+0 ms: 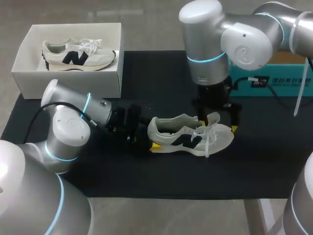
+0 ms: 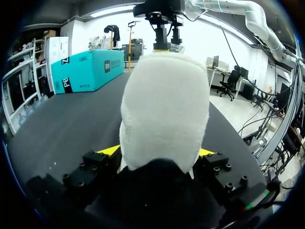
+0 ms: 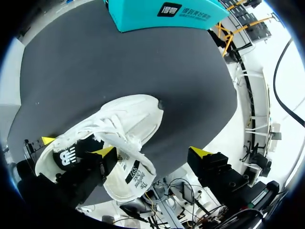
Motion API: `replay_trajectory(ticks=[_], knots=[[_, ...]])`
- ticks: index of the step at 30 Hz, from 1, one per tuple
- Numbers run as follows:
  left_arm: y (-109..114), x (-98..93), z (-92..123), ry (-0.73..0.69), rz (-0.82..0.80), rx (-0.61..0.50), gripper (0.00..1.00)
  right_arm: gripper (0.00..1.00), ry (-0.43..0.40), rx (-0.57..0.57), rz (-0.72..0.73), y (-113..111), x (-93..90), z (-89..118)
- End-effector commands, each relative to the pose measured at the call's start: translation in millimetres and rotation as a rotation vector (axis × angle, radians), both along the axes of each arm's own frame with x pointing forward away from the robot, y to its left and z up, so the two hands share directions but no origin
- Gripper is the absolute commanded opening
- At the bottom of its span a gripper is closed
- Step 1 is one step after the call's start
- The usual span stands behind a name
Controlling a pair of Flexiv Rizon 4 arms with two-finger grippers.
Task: Take the shoe out of the shoebox, open the shoe tongue, remove and reinsert the insole, then place the shoe into the shoebox
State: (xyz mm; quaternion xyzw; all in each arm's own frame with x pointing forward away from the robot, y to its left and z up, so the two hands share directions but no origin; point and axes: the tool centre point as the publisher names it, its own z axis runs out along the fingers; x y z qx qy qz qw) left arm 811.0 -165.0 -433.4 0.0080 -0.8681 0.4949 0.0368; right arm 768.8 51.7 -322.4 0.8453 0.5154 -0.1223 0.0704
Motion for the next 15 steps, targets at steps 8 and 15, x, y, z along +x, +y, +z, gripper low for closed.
replay_trajectory(ticks=[8, 15], knots=[[0.2, 2.2, -2.5, 0.001, -0.001, 0.002, 0.0, 1.0, -0.134, -0.019, -0.001, 22.4, 1.6, 38.7], [0.2, 2.2, -2.5, 0.001, -0.001, 0.002, 0.0, 1.0, -0.143, 0.16, 0.134, 36.1, 10.1, 71.7]])
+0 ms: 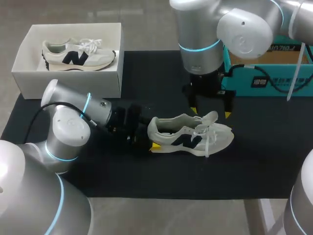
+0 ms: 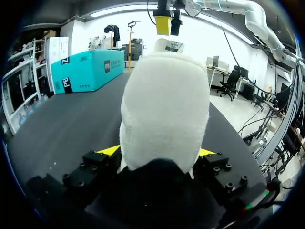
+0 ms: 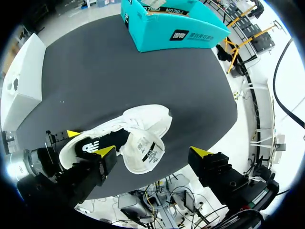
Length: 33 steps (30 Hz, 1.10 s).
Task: Take the shoe out of the shoebox, open the shoe tongue, remove and reinsert the insole, then place the shoe into the shoebox
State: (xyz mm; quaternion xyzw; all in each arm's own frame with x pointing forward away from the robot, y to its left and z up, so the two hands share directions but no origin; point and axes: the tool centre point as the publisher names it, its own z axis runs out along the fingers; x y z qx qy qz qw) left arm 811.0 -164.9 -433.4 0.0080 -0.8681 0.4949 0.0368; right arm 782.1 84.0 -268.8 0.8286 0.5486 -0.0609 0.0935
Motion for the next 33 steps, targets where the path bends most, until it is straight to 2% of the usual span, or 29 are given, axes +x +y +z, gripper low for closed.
replay_trajectory(ticks=[1, 4, 6, 9, 30, 31, 32, 33], knots=[[0.2, 2.2, -2.4, 0.001, -0.001, 0.002, 0.0, 1.0, 0.011, 0.186, 0.121, 5.6, -2.2, 20.3], [0.2, 2.2, -2.4, 0.001, -0.001, 0.002, 0.0, 1.0, 0.081, 0.25, 0.361, 24.0, -4.7, 33.5], [0.2, 2.2, -2.4, 0.001, -0.001, 0.002, 0.0, 1.0, 0.117, 0.251, 0.501, 35.9, -8.6, 41.1], [0.2, 2.2, -2.4, 0.001, -0.001, 0.002, 0.0, 1.0, 0.28, 0.325, 0.702, 44.6, -11.8, 45.4], [0.2, 2.2, -2.4, 0.001, -0.001, 0.002, 0.0, 1.0, 0.28, 0.325, 0.702, 44.6, -11.8, 45.4], [0.2, 2.2, -2.4, 0.001, -0.001, 0.002, 0.0, 1.0, 0.248, 0.267, 0.802, 44.4, -12.0, 45.3], [0.2, 2.2, -2.4, 0.001, -0.001, 0.002, 0.0, 1.0, 0.252, 0.228, 0.884, 45.9, -10.9, 45.6], [0.2, 2.2, -2.4, 0.001, -0.001, 0.002, 0.0, 1.0, 0.253, 0.179, 0.913, 46.2, -11.4, 46.6]])
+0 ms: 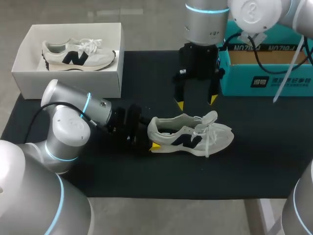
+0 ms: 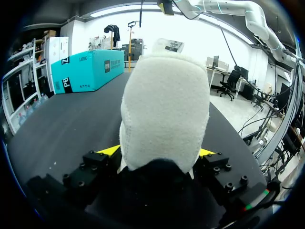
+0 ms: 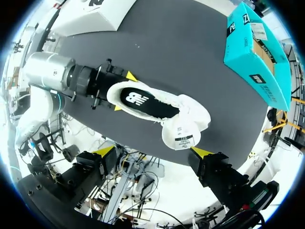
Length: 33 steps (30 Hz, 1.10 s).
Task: Take the shoe out of the shoebox, open the shoe tongue, remove and reinsert the insole, then place the shoe into the shoebox
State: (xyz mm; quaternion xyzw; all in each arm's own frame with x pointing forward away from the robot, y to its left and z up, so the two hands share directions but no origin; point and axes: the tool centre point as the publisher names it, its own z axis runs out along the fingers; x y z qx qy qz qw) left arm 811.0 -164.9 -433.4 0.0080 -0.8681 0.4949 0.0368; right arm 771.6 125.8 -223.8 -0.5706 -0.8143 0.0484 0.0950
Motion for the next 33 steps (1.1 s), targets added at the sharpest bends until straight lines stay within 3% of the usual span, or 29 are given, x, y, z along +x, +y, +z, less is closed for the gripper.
replay_trajectory(ticks=[1, 5, 7, 13, 17, 33], knots=[[0.1, 2.2, -2.4, 0.001, -0.001, 0.002, 0.0, 1.0, -0.119, -0.127, 0.259, 5.7, -0.4, 3.5], [0.1, 2.2, -2.4, 0.001, -0.001, 0.002, 0.0, 1.0, -0.274, -0.095, 0.569, 11.6, 1.4, 10.6], [0.1, 2.2, -2.4, 0.001, -0.001, 0.002, 0.0, 1.0, -0.332, -0.025, 0.731, 14.0, 3.0, 11.2], [0.1, 2.2, -2.4, 0.001, -0.001, 0.002, 0.0, 1.0, -0.4, 0.164, 1.062, 18.7, 5.9, 11.7], [0.1, 2.2, -2.4, 0.001, -0.001, 0.002, 0.0, 1.0, -0.346, 0.203, 1.073, 17.8, 5.2, 8.5], [0.1, 2.2, -2.4, 0.001, -0.001, 0.002, 0.0, 1.0, -0.346, 0.203, 1.073, 17.8, 5.2, 8.5]])
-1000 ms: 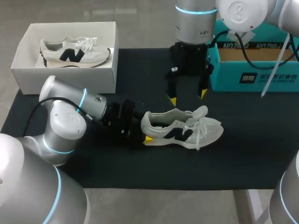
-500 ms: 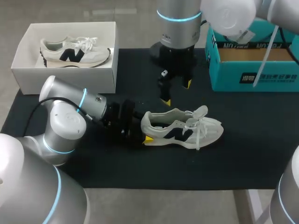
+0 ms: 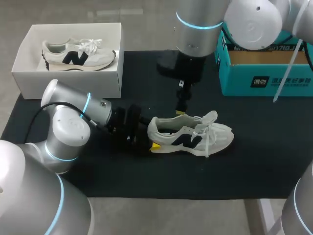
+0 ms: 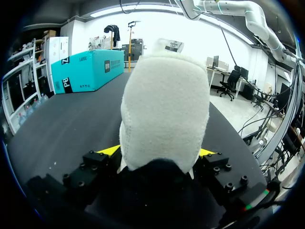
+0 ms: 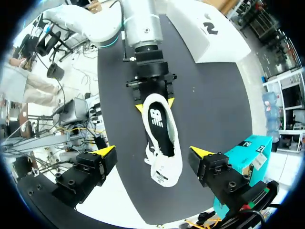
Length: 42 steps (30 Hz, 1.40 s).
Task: Take the shoe out of the shoebox, open the shoe tongue, remove and reinsert the insole, then place the shoe into the shoebox
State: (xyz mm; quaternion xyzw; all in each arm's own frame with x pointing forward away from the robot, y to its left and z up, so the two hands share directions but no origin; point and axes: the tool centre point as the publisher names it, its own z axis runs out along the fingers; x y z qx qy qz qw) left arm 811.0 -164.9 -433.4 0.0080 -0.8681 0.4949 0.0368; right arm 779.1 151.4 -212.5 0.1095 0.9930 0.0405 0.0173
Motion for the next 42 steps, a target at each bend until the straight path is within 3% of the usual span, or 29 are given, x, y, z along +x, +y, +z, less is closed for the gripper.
replay_trajectory(ticks=[1, 9, 15, 16, 17, 18, 19, 25, 42], knots=[[0.2, 2.1, -2.4, 0.001, 0.0, 0.002, 0.0, 1.0, -0.025, 0.081, 0.09, -7.8, -2.3, -2.8], [0.2, 2.1, -2.4, 0.001, 0.0, 0.002, 0.0, 1.0, -0.025, 0.081, 0.09, -7.8, -2.3, -2.8], [0.2, 2.1, -2.4, 0.001, 0.0, 0.002, 0.0, 1.0, -0.019, 0.057, 0.139, 9.4, 12.7, -9.2], [0.2, 2.1, -2.4, 0.001, 0.0, 0.002, 0.0, 0.49, -0.017, 0.059, 0.139, 11.0, 13.9, -11.7], [0.2, 2.1, -2.4, 0.001, 0.0, 0.002, 0.0, 0.35, -0.015, 0.059, 0.14, 12.5, 15.0, -14.0], [0.2, 2.1, -2.4, 0.001, 0.0, 0.002, 0.0, 0.12, -0.015, 0.058, 0.142, 14.4, 16.5, -16.3], [0.2, 2.1, -2.4, 0.001, 0.0, 0.002, 0.0, 0.0, -0.014, 0.066, 0.151, 16.1, 17.7, -19.2], [0.2, 2.1, -2.4, 0.001, 0.0, 0.002, 0.0, 0.0, 0.026, 0.084, 0.26, 27.4, 20.2, -41.4], [0.2, 2.1, -2.4, 0.001, 0.0, 0.002, 0.0, 0.0, 0.026, 0.084, 0.26, 27.4, 20.2, -41.4]])
